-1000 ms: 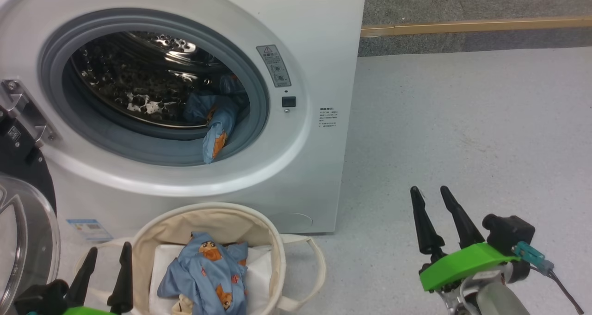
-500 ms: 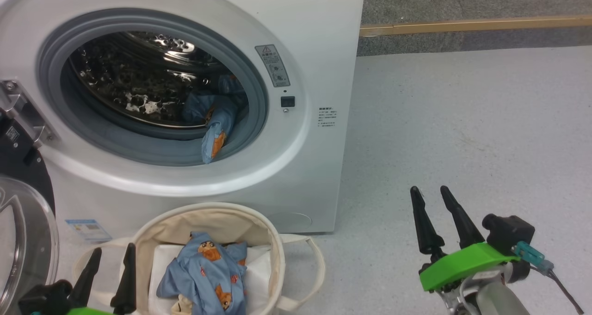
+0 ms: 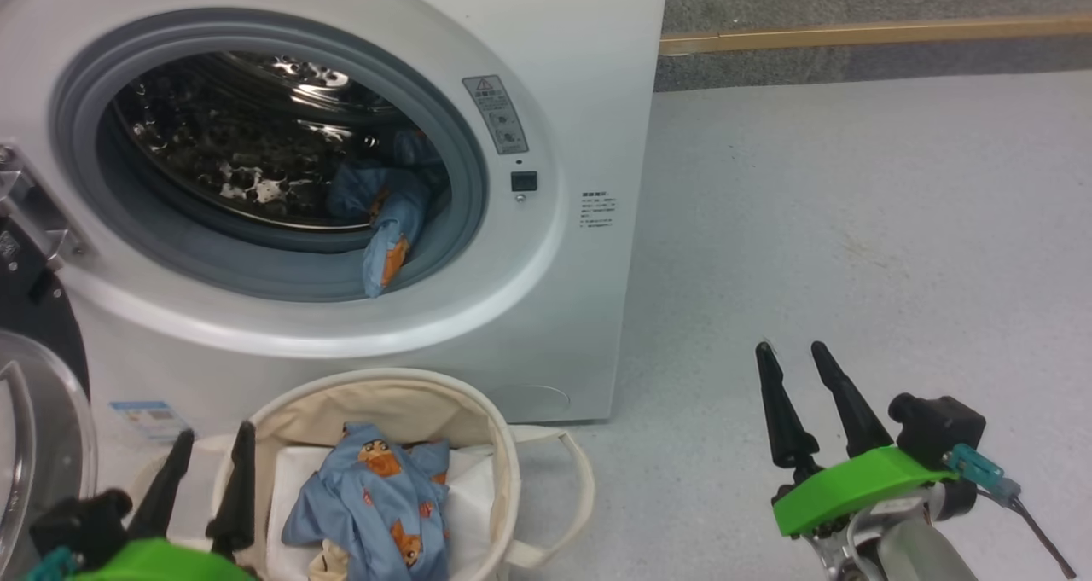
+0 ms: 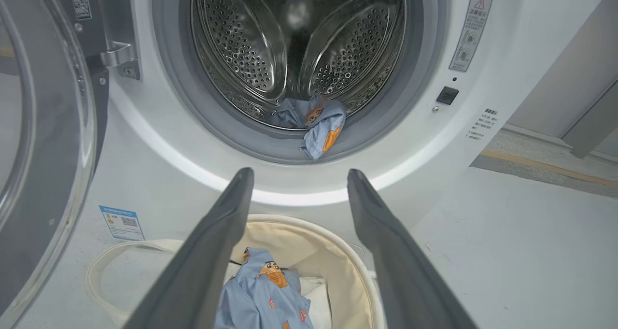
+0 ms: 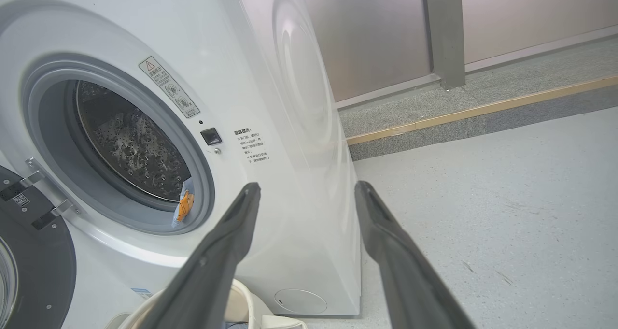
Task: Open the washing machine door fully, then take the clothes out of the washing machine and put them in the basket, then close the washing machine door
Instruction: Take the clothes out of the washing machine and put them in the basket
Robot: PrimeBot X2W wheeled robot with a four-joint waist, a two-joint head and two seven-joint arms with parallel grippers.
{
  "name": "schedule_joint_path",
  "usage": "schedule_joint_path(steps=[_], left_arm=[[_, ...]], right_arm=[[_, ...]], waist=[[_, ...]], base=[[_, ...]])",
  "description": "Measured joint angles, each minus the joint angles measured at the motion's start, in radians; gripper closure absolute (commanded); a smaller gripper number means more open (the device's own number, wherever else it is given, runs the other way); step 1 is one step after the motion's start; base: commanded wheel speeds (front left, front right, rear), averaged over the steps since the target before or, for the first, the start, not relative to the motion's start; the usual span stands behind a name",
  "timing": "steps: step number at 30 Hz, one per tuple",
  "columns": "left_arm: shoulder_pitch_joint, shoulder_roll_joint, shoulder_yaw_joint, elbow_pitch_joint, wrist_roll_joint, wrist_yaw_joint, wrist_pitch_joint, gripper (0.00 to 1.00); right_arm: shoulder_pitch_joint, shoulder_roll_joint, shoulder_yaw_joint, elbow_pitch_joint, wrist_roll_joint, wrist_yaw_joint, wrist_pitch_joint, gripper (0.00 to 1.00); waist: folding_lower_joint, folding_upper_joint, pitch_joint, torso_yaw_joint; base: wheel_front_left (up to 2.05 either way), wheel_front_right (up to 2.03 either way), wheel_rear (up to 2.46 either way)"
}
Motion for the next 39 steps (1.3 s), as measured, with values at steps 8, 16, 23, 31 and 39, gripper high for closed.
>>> schedule_joint_path(steps=[8, 16, 23, 31, 39], left_arm=[[-0.128, 0.022, -0.007, 0.054, -0.014, -0.026, 0.058, 0.00], [-0.412, 0.030, -0.081, 0.145, -0.011, -0.079, 0.155, 0.00], [-0.647, 0.030, -0.192, 0.257, -0.049, -0.096, 0.231, 0.00], [-0.857, 0.043, -0.339, 0.393, -0.210, -0.097, 0.335, 0.00], [-1.036, 0.084, -0.428, 0.508, -0.324, -0.097, 0.398, 0.00]], right_arm=[[-0.008, 0.000, 0.000, -0.002, 0.000, 0.000, 0.000, 0.00], [-0.047, 0.002, -0.010, -0.031, 0.000, 0.000, 0.000, 0.00], [-0.103, 0.005, -0.014, -0.061, -0.006, 0.000, 0.000, 0.00], [-0.130, 0.007, -0.034, -0.081, -0.006, 0.000, 0.000, 0.00], [-0.162, 0.008, -0.041, -0.114, -0.006, 0.000, 0.000, 0.00]], waist=[[0.0000, 0.0000, 0.033, -0.030], [0.0000, 0.0000, 0.130, -0.056], [0.0000, 0.0000, 0.231, -0.079], [0.0001, 0.0000, 0.339, -0.111], [0.0001, 0.0000, 0.437, -0.132]], base=[[0.00, 0.00, 0.00], [0.00, 0.00, 0.00], [0.00, 0.00, 0.00], [0.00, 0.00, 0.00], [0.00, 0.00, 0.00]])
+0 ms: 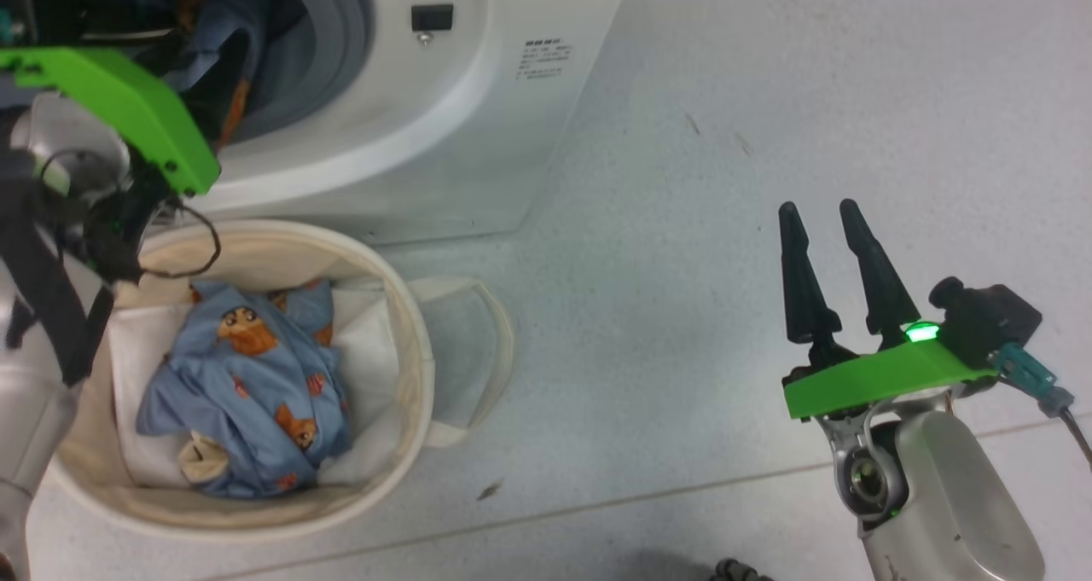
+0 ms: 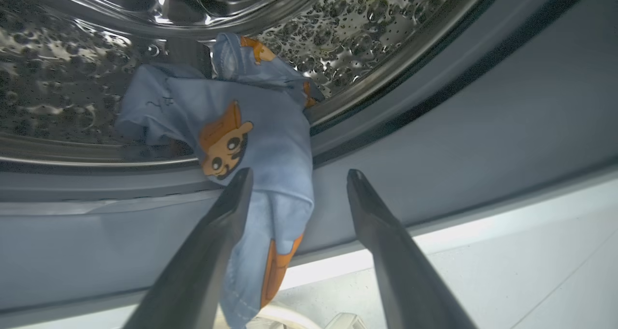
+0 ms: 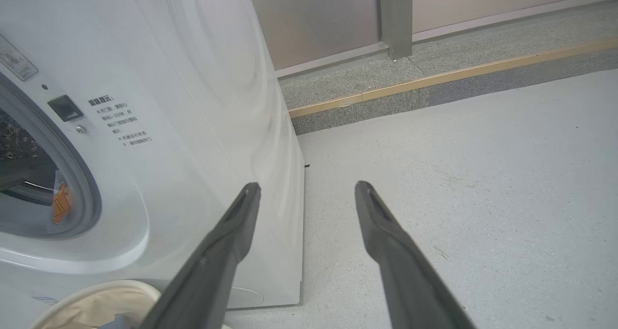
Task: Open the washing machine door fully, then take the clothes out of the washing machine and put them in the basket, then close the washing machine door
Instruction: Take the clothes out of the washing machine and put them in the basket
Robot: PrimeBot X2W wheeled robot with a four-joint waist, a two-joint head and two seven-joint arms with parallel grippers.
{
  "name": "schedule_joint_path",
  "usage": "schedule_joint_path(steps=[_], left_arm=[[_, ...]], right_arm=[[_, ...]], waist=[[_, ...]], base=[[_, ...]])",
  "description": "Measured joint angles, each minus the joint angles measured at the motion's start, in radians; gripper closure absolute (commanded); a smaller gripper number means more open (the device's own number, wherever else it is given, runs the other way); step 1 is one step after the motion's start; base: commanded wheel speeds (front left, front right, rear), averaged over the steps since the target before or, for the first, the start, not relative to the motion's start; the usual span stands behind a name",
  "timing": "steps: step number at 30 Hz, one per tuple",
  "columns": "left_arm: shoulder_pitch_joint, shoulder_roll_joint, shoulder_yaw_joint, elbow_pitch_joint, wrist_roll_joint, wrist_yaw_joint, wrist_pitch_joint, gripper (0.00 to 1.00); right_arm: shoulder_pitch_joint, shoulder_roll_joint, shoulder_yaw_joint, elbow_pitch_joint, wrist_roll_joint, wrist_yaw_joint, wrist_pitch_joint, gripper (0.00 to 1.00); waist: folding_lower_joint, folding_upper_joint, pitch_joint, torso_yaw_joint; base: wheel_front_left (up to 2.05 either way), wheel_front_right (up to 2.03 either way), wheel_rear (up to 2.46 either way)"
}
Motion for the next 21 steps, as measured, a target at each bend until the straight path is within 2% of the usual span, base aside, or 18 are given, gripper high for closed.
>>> schedule_joint_path(steps=[2, 8, 17, 21], left_arm=[[-0.033, 0.000, -0.031, 0.001, -0.041, 0.000, 0.043, 0.00], [-0.130, 0.002, -0.085, 0.051, -0.107, 0.000, 0.071, 0.00], [-0.223, 0.002, -0.189, 0.205, -0.107, 0.000, 0.119, 0.00], [-0.232, 0.001, -0.207, 0.223, -0.112, 0.000, 0.119, 0.00]], right_arm=[[-0.001, 0.000, -0.002, -0.002, 0.000, 0.000, 0.000, 0.00], [-0.015, 0.001, -0.002, -0.013, 0.002, 0.000, 0.000, 0.00], [-0.032, 0.001, 0.002, -0.020, 0.009, 0.000, 0.000, 0.00], [-0.032, 0.001, 0.002, -0.021, 0.009, 0.000, 0.000, 0.00]], waist=[[0.0000, 0.0000, 0.023, -0.002], [0.0001, 0.0000, 0.078, -0.006], [0.0001, 0.0000, 0.119, -0.020], [0.0001, 0.0000, 0.124, -0.022]], base=[[0.00, 0.00, 0.00], [0.00, 0.00, 0.00], [0.00, 0.00, 0.00], [0.00, 0.00, 0.00]])
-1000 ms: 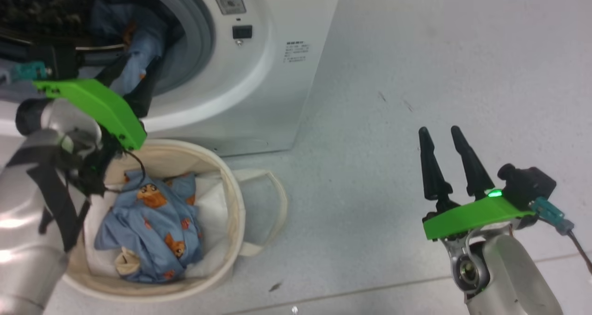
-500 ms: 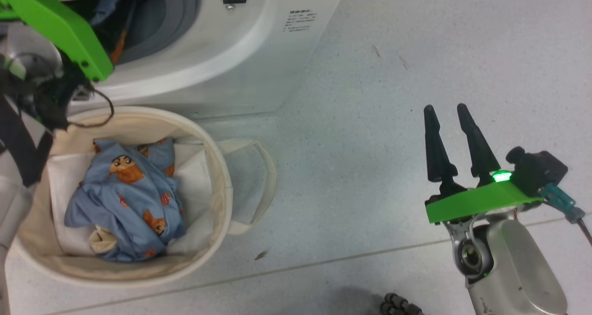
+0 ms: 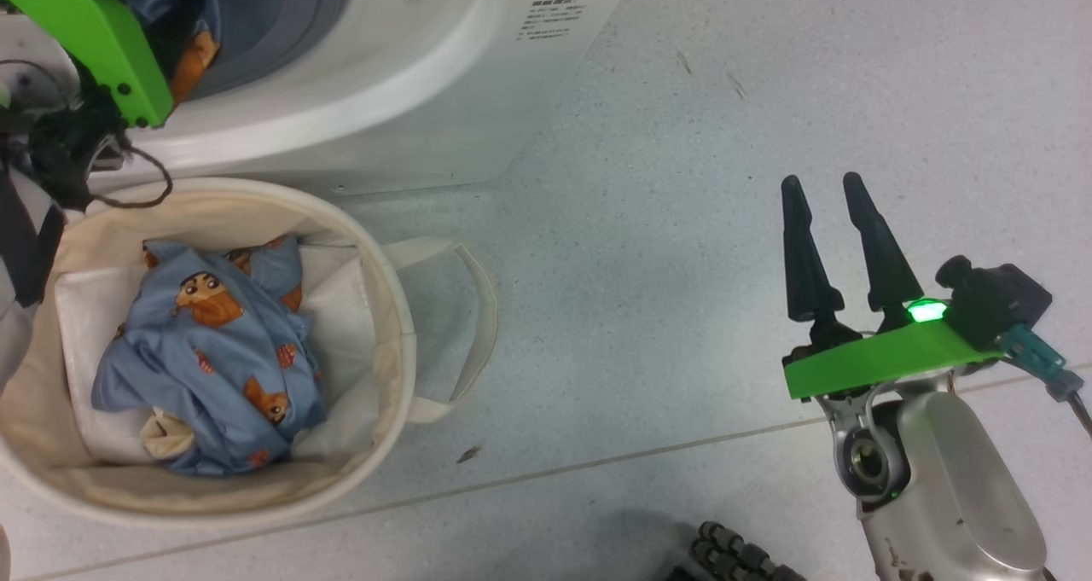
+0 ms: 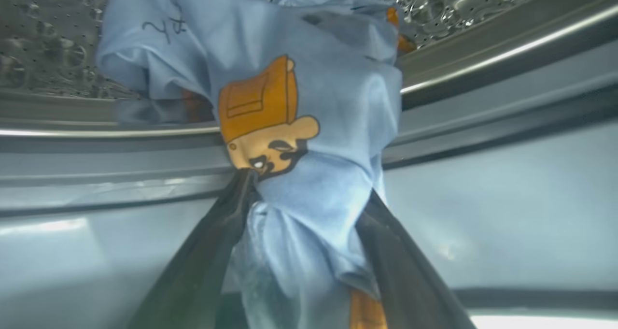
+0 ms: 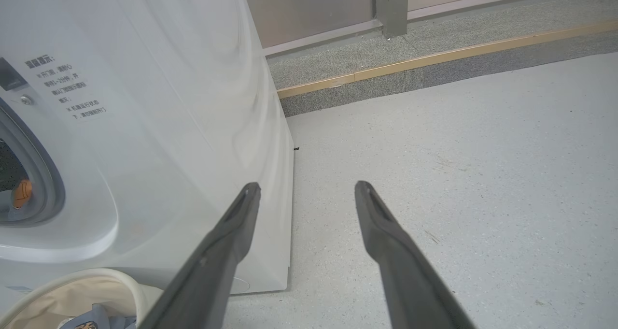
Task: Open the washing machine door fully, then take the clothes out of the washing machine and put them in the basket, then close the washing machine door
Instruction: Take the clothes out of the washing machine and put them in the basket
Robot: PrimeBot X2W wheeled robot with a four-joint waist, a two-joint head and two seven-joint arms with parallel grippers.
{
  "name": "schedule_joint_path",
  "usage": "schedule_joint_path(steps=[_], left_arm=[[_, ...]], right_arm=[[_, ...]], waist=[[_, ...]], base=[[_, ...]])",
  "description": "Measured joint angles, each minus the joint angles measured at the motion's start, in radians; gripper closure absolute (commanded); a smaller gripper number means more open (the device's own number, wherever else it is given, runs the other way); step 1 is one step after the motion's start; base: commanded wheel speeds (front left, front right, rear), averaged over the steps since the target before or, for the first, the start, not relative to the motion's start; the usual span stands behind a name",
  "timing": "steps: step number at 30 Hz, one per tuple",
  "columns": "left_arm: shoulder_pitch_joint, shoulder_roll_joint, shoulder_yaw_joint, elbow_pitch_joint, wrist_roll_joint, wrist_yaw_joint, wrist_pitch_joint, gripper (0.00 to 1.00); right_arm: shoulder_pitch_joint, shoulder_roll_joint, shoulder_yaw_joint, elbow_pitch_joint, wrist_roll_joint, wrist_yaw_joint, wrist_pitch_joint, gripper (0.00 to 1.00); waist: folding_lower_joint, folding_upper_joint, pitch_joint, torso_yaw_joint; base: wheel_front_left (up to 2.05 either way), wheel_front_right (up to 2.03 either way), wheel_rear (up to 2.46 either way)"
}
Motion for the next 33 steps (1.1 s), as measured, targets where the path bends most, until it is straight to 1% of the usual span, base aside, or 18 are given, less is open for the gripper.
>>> schedule_joint_path(steps=[3, 4, 5, 6, 10, 15, 21, 28, 33], left_arm=[[-0.005, -0.005, -0.017, -0.003, -0.036, 0.000, -0.001, 0.00], [-0.005, -0.004, -0.034, -0.015, -0.043, 0.000, -0.005, 0.35], [-0.005, -0.003, -0.044, -0.027, -0.053, 0.000, -0.009, 0.87], [-0.005, -0.004, -0.049, -0.038, -0.067, 0.000, -0.011, 1.00], [-0.004, -0.002, -0.073, -0.089, -0.113, 0.000, -0.044, 1.00], [0.015, 0.007, -0.111, -0.128, -0.140, 0.000, -0.138, 1.00], [0.058, 0.042, -0.147, -0.141, -0.149, 0.000, -0.320, 1.00], [0.173, 0.088, -0.185, -0.188, -0.180, 0.000, -0.498, 1.00], [0.260, 0.119, -0.203, -0.248, -0.163, 0.000, -0.554, 1.00]], right_arm=[[0.000, 0.000, -0.001, 0.000, 0.000, 0.000, 0.000, 0.00], [0.000, 0.000, -0.001, 0.000, 0.000, 0.000, 0.000, 0.00], [0.000, 0.000, 0.000, 0.000, 0.000, 0.000, 0.000, 0.00], [0.000, 0.000, 0.000, 0.000, 0.000, 0.000, 0.000, 0.00], [0.000, 0.000, -0.001, 0.001, 0.000, 0.000, 0.000, 0.00], [0.000, 0.000, -0.002, 0.008, -0.001, 0.000, 0.000, 0.00], [0.001, 0.000, 0.000, 0.030, -0.003, 0.000, 0.000, 0.00], [0.014, 0.000, 0.006, 0.059, -0.003, 0.000, 0.000, 0.00], [0.058, 0.000, 0.007, 0.086, -0.007, 0.000, 0.000, 0.00]], waist=[[0.0000, 0.0000, 0.001, 0.002], [0.0000, 0.0000, 0.000, 0.004], [0.0000, 0.0000, -0.001, 0.006], [0.0000, 0.0000, -0.002, 0.007], [-0.0001, 0.0000, -0.012, 0.016], [-0.0001, 0.0000, -0.036, 0.029], [-0.0001, 0.0000, -0.089, 0.046], [-0.0001, 0.0000, -0.178, 0.072], [-0.0001, 0.0000, -0.250, 0.099]], base=[[0.00, 0.00, 0.00], [0.00, 0.00, 0.00], [0.00, 0.00, 0.00], [0.00, 0.00, 0.00], [0.00, 0.00, 0.00], [0.00, 0.00, 0.00], [0.00, 0.00, 0.00], [0.00, 0.00, 0.00], [0.00, 0.00, 0.00]])
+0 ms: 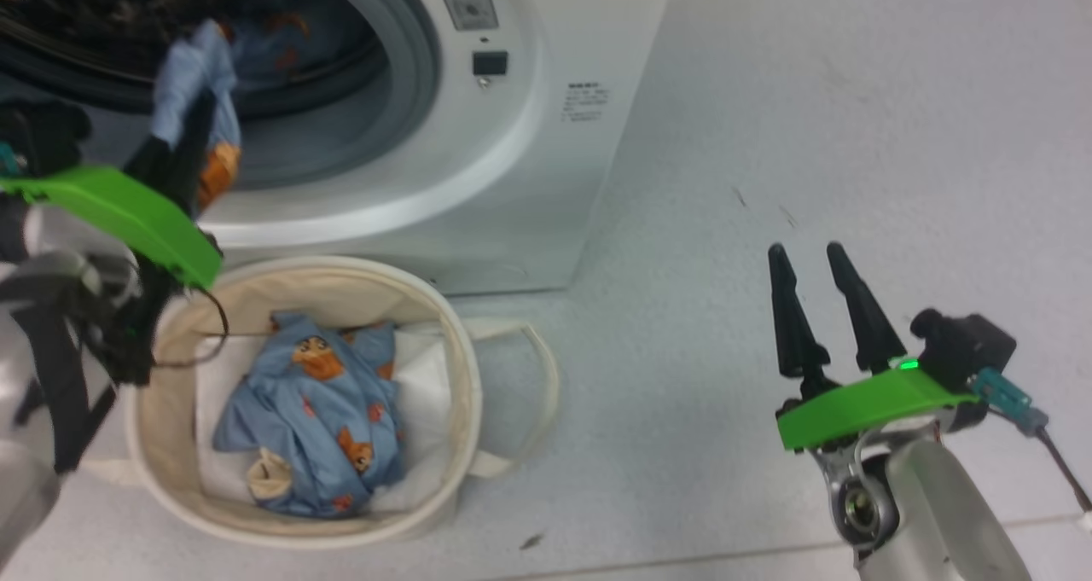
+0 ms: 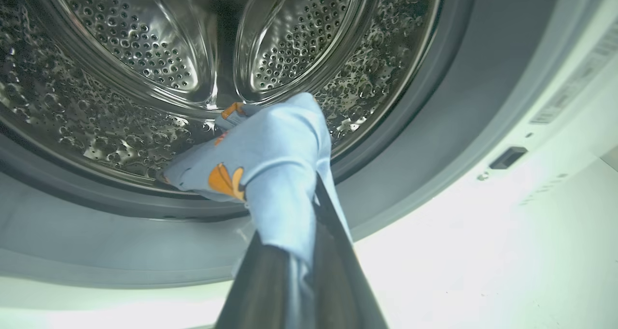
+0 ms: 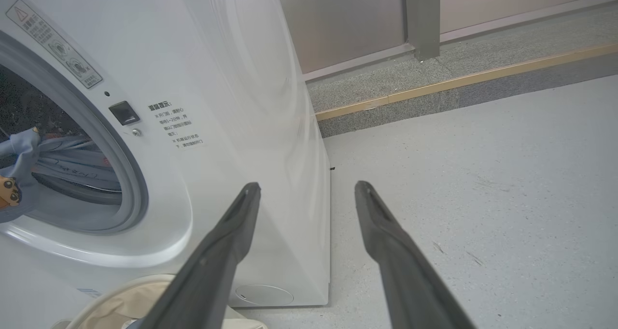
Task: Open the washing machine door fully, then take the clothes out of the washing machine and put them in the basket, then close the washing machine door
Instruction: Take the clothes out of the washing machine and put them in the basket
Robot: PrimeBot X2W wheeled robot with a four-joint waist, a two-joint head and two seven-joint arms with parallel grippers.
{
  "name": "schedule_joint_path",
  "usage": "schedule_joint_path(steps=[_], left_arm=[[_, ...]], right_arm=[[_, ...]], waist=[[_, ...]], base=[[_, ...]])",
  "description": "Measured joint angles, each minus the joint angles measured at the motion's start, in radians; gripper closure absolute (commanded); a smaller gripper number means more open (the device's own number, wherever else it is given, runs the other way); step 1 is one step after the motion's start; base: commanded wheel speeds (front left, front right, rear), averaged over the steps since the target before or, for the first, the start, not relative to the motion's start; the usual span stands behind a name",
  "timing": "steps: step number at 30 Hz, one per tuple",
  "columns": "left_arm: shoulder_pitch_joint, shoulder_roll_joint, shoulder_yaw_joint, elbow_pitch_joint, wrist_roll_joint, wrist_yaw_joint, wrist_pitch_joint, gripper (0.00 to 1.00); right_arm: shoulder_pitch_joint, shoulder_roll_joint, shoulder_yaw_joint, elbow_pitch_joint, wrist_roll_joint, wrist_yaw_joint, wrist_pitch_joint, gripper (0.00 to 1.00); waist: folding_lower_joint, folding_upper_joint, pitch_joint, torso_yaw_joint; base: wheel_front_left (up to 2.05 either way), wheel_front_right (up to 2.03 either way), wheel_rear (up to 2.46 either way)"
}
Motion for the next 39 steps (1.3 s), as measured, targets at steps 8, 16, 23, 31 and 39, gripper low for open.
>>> schedule_joint_path(steps=[8, 16, 23, 31, 39], left_arm=[[0.181, 0.012, 0.228, -0.193, 0.199, 0.002, -0.003, 1.00], [0.517, 0.016, 0.397, -0.501, 0.377, 0.080, -0.003, 1.00], [0.699, 0.047, 0.461, -0.743, 0.424, 0.160, -0.003, 1.00], [0.810, 0.088, 0.486, -0.868, 0.438, 0.230, -0.003, 1.00], [0.816, 0.076, 0.478, -0.807, 0.432, 0.220, -0.002, 1.00]], right_arm=[[0.051, 0.000, -0.001, 0.026, -0.002, 0.000, 0.000, 0.00], [0.097, 0.000, 0.007, 0.046, -0.002, 0.000, 0.000, 0.00], [0.121, 0.000, 0.018, 0.055, -0.002, 0.000, 0.000, 0.00], [0.128, 0.000, 0.028, 0.059, -0.002, 0.000, 0.000, 0.00], [0.125, 0.000, 0.026, 0.058, -0.002, 0.000, 0.000, 0.00]], waist=[[0.0000, 0.0000, -0.103, 0.067], [0.0000, 0.0000, -0.192, 0.129], [-0.0001, 0.0000, -0.244, 0.160], [-0.0001, 0.0000, -0.247, 0.162], [-0.0001, 0.0000, -0.212, 0.136]], base=[[0.00, 0.00, 0.00], [0.00, 0.00, 0.00], [0.00, 0.00, 0.00], [0.00, 0.00, 0.00], [0.00, 0.00, 0.00]])
